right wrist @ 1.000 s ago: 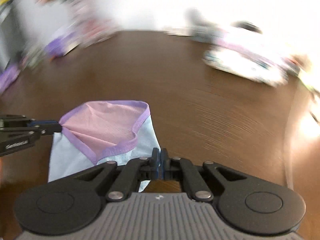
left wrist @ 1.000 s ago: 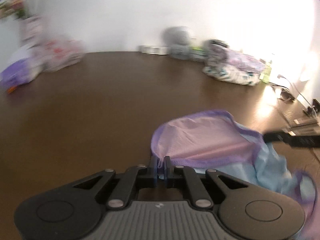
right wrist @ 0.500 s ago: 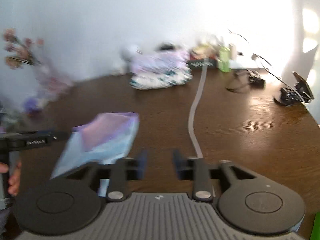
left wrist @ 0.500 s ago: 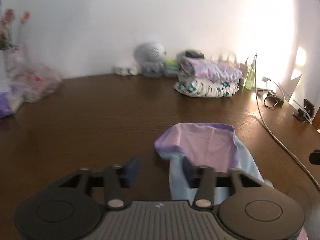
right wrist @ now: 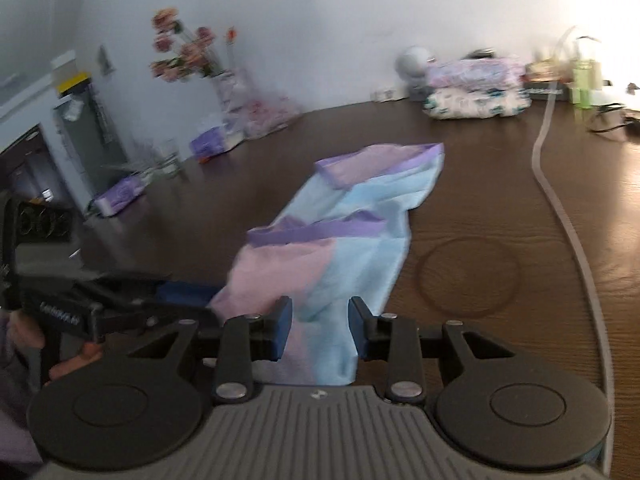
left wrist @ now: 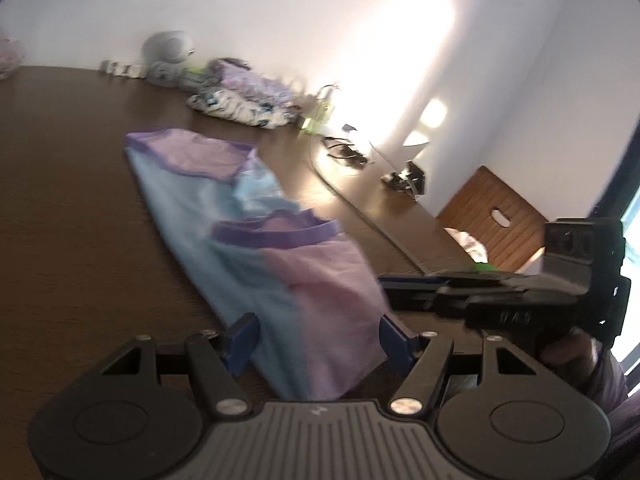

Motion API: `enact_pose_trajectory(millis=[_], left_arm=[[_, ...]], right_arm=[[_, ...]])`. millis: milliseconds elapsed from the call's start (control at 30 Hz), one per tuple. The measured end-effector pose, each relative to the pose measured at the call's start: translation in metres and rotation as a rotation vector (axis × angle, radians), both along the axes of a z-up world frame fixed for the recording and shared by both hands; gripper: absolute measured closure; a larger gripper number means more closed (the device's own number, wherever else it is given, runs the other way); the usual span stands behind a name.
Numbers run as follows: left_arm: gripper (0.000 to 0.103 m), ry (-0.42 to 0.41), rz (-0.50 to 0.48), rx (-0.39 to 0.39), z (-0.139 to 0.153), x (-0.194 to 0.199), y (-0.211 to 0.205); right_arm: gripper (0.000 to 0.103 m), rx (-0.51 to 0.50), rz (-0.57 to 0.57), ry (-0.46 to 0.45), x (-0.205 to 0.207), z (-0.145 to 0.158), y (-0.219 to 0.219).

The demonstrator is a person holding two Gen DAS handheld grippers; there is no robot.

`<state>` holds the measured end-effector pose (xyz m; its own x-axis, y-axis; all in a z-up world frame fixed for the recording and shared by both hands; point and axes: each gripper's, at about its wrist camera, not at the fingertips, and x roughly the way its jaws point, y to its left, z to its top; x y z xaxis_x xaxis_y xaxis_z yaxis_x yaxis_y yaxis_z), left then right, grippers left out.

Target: Fold clothes

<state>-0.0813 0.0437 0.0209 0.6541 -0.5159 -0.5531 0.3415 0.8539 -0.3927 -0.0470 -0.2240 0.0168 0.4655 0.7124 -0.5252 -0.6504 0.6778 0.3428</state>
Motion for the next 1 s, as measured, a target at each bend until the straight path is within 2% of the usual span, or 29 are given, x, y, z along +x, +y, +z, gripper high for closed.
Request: enact_pose_trajectory(millis=[33, 67, 100, 133, 200, 233, 300, 367, 433, 467, 500, 567, 633, 667, 733, 800, 867, 900, 967, 1000], left_arm=[[0.046, -0.004, -0.007, 0.017, 0.000, 0.000, -0.002], [0.061, -0.008, -0.013, 0.035, 0.001, 0.000, -0.005], [0.065, -0.011, -0.020, 0.052, 0.001, 0.000, -0.007], [0.067, -0.015, -0.026, 0.070, 0.001, 0.000, -0.009], [0.081, -0.024, -0.052, 0.094, 0.001, -0.006, -0.011], [0.084, -0.024, -0.075, 0.114, 0.002, -0.012, -0.011], [0.084, -0.023, -0.118, 0.154, 0.003, -0.024, -0.011], [0.084, -0.014, -0.140, 0.159, 0.005, -0.032, -0.008], [0.079, -0.017, -0.105, 0.148, 0.008, -0.035, -0.001], [0.071, -0.018, -0.088, 0.140, 0.010, -0.037, 0.002], [0.063, -0.025, -0.072, 0.105, 0.013, -0.036, 0.007], [0.053, -0.032, -0.054, 0.039, 0.016, -0.032, 0.012], [0.051, -0.033, -0.045, -0.023, 0.016, -0.025, 0.012], [0.048, -0.019, -0.027, -0.026, 0.014, -0.019, 0.011], [0.053, 0.013, 0.010, -0.019, 0.008, -0.009, 0.010], [0.075, 0.027, 0.034, -0.032, 0.002, 0.000, 0.011], [0.086, 0.024, 0.051, -0.080, -0.001, 0.003, 0.016], [0.091, 0.022, 0.061, -0.104, -0.002, 0.005, 0.018], [0.091, 0.001, 0.078, -0.149, -0.003, 0.002, 0.020], [0.091, 0.001, 0.072, -0.142, -0.004, 0.001, 0.019]], right_arm=[[0.074, -0.013, 0.001, 0.012, 0.000, -0.004, 0.002], [0.084, -0.035, -0.012, 0.026, 0.000, -0.008, 0.004], [0.090, -0.047, -0.022, 0.028, 0.000, -0.011, 0.006], [0.091, -0.053, -0.034, 0.015, -0.003, -0.012, 0.006], [0.099, -0.064, -0.043, 0.008, -0.013, -0.013, 0.006], [0.101, -0.071, -0.050, 0.012, -0.020, -0.014, 0.005], [0.101, -0.079, -0.034, 0.026, -0.035, -0.012, 0.003], [0.100, -0.085, -0.017, 0.027, -0.050, -0.008, 0.000], [0.097, -0.071, -0.025, 0.008, -0.059, -0.002, -0.007], [0.096, -0.056, -0.039, -0.005, -0.061, 0.001, -0.013], [0.095, -0.033, -0.046, -0.011, -0.060, 0.004, -0.019], [0.091, 0.030, -0.050, 0.004, -0.053, 0.006, -0.027], [0.080, 0.076, -0.040, 0.022, -0.047, 0.007, -0.029], [0.072, 0.083, -0.022, 0.037, -0.043, 0.005, -0.024], [0.069, 0.081, 0.008, 0.048, -0.041, 0.001, -0.014], [0.069, 0.078, 0.024, 0.060, -0.042, -0.003, -0.004], [0.069, 0.078, 0.013, 0.053, -0.041, -0.007, 0.002], [0.069, 0.077, -0.008, 0.055, -0.039, -0.009, 0.003], [0.069, 0.076, -0.028, 0.065, -0.036, -0.013, 0.006], [0.072, 0.076, -0.029, 0.072, -0.034, -0.014, 0.008]])
